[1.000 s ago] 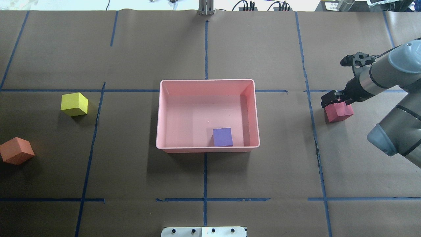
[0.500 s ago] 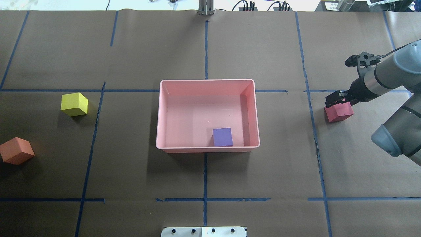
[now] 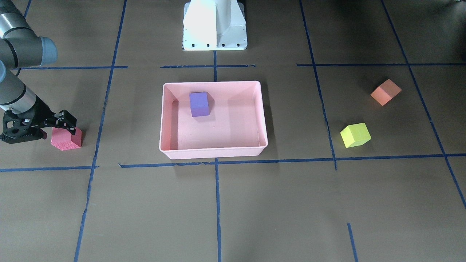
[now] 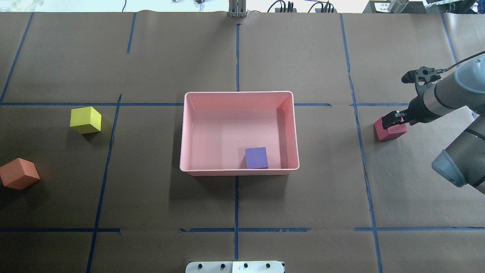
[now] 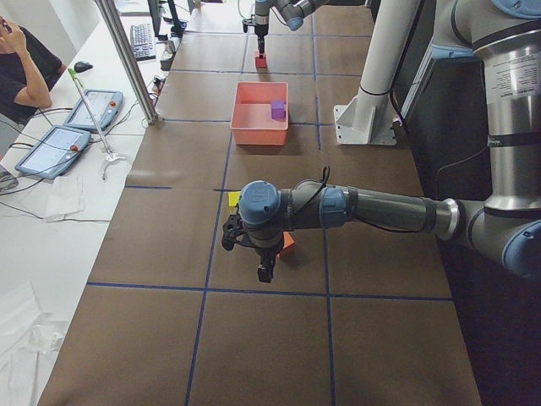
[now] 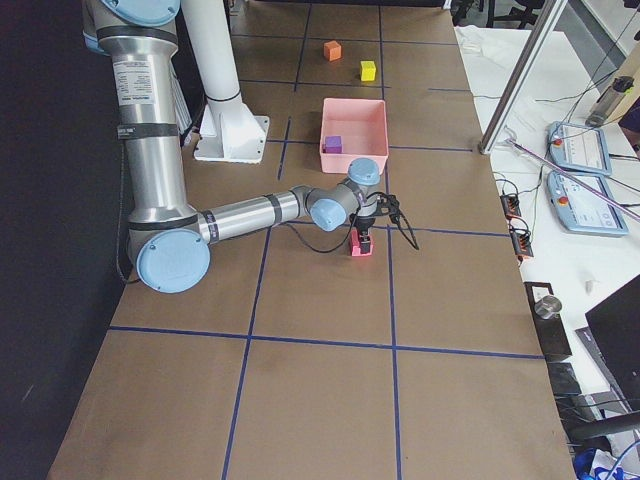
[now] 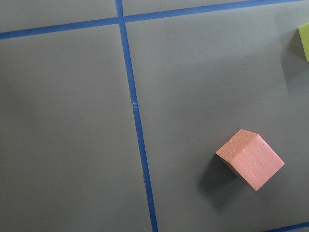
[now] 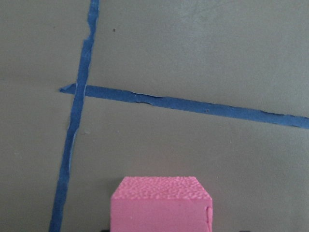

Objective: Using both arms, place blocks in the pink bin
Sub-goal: 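Move the right gripper back to the pink cube and grasp it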

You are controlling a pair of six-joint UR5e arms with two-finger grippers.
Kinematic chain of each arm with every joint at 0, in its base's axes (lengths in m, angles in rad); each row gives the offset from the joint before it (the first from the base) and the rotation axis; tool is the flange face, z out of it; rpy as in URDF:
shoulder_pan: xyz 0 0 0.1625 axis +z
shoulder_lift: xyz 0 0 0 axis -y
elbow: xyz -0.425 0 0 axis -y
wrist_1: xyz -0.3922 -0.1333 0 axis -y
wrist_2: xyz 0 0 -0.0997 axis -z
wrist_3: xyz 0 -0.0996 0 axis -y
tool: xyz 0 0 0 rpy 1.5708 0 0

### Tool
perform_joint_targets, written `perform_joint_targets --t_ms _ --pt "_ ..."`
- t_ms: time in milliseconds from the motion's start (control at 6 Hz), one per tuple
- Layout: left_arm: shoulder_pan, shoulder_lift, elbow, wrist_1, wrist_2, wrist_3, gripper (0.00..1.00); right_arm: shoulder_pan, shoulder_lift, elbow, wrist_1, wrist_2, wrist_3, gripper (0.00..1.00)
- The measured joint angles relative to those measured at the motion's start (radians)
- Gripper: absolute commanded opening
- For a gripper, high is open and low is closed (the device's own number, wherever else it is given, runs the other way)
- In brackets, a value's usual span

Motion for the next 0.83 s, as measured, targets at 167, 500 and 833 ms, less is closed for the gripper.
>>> perform_joint_targets --t_ms 167,500,833 --pt "0.000 0.001 -0.001 0.000 0.000 0.000 1.00 -0.021 0.004 -0.008 0.000 -0.021 0.000 0.72" --pt "0.001 0.020 -0.021 0.001 -0.001 0.000 1.00 -0.045 0.011 -0.022 0.000 -0.038 -0.001 0.02" --pt "0.001 0.033 -0.036 0.001 0.000 0.000 1.00 -0.050 0.021 -0.018 -0.002 -0.030 -0.005 0.03"
